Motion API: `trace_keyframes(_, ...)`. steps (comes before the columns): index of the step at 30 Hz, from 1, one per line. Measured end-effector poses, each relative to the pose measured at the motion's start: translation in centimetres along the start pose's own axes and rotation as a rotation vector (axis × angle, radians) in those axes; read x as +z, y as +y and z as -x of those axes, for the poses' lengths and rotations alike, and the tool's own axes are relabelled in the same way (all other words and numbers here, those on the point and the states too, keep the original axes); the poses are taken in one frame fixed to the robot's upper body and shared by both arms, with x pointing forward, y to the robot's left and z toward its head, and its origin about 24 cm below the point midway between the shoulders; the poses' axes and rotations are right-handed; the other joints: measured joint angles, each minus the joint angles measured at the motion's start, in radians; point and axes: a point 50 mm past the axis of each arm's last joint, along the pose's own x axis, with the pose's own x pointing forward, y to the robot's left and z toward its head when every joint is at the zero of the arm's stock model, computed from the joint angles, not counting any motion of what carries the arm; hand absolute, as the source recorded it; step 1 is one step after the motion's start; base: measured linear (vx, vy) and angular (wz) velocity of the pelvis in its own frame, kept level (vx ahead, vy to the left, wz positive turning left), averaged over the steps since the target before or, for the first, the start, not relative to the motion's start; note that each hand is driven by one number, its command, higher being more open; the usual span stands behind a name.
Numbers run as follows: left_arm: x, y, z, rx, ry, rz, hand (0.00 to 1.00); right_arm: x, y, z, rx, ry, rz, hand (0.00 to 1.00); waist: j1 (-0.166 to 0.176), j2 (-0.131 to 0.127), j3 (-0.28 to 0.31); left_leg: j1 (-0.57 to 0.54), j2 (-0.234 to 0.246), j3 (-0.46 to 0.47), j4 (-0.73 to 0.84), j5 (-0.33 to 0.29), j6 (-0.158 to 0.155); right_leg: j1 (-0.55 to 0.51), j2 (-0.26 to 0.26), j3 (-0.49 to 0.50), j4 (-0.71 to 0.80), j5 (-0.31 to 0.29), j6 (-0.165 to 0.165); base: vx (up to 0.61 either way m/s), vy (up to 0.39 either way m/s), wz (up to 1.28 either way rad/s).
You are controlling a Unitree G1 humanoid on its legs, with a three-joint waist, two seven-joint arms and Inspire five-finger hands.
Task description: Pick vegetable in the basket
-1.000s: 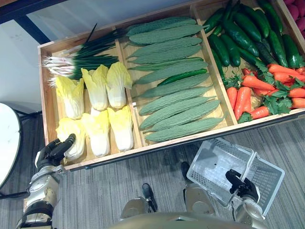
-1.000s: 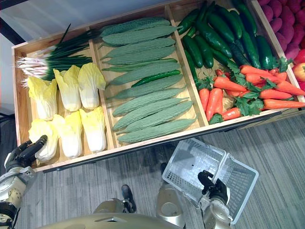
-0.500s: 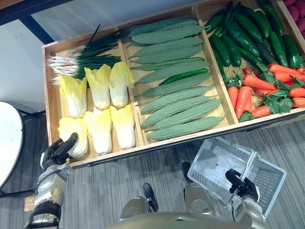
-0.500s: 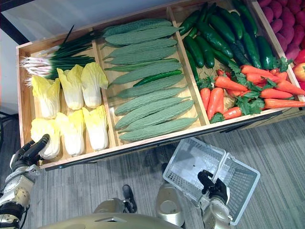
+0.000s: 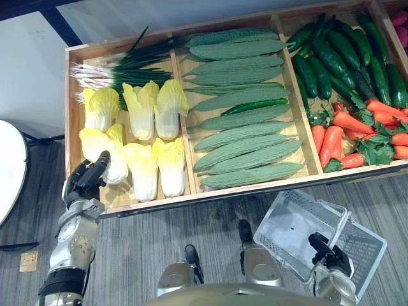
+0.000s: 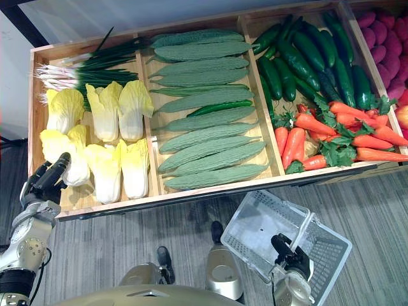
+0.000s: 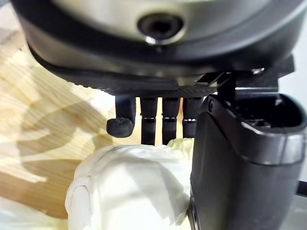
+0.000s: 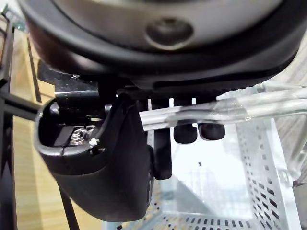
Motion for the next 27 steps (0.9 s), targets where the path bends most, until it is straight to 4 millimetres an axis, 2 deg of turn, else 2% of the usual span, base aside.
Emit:
trace_keyframes(6, -1.1, -0.1, 0.5, 0.013, 0.025, 0.035, 0.00, -1.3, -2.1, -0.1, -0.087, 0.074, -0.087, 0.00, 0.000, -0.004, -0.052, 0.013, 0.002, -0.001, -0.001, 0.000, 0.000, 0.012, 0.003, 0.000, 0.001, -0.006, -0.001, -0.02, -0.007, 0.00)
trace_keyframes(10, -1.6, 0.4, 0.9, 0.028, 0.043, 0.034, 0.00, -2.1, -3.2, 0.0, -0.138, 0.110, -0.131, 0.00, -0.001, -0.018, -0.091, 0.015, 0.002, -0.001, -0.002, 0.000, 0.000, 0.014, 0.003, 0.001, 0.001, -0.005, -0.001, 0.00, 0.000, 0.00)
trace_keyframes(14, -1.8, 0.7, 1.1, 0.037, 0.051, 0.057, 0.00, -3.0, -3.9, 0.2, -0.179, 0.144, -0.192, 0.00, 0.004, -0.031, -0.107, 0.030, 0.001, 0.002, -0.003, -0.002, 0.001, 0.026, 0.004, 0.007, 0.001, -0.005, -0.001, 0.00, 0.009, -0.02)
trace_keyframes(20, -0.8, 1.3, 1.0, 0.068, 0.013, 0.076, 0.00, -3.7, -5.7, 0.5, -0.278, 0.160, -0.276, 0.00, 0.003, -0.036, -0.142, 0.031, 0.003, 0.016, 0.003, -0.020, -0.001, 0.027, 0.016, 0.033, 0.001, -0.007, 0.000, -0.01, 0.006, -0.07)
trace_keyframes(27, 0.8, 0.7, 1.0, 0.046, -0.067, 0.099, 0.00, -3.7, -6.9, 0.7, -0.336, 0.156, -0.330, 0.00, 0.009, -0.044, -0.169, 0.033, 0.002, 0.030, 0.018, -0.032, -0.001, 0.028, 0.023, 0.053, 0.001, -0.007, 0.000, 0.01, 0.012, -0.08)
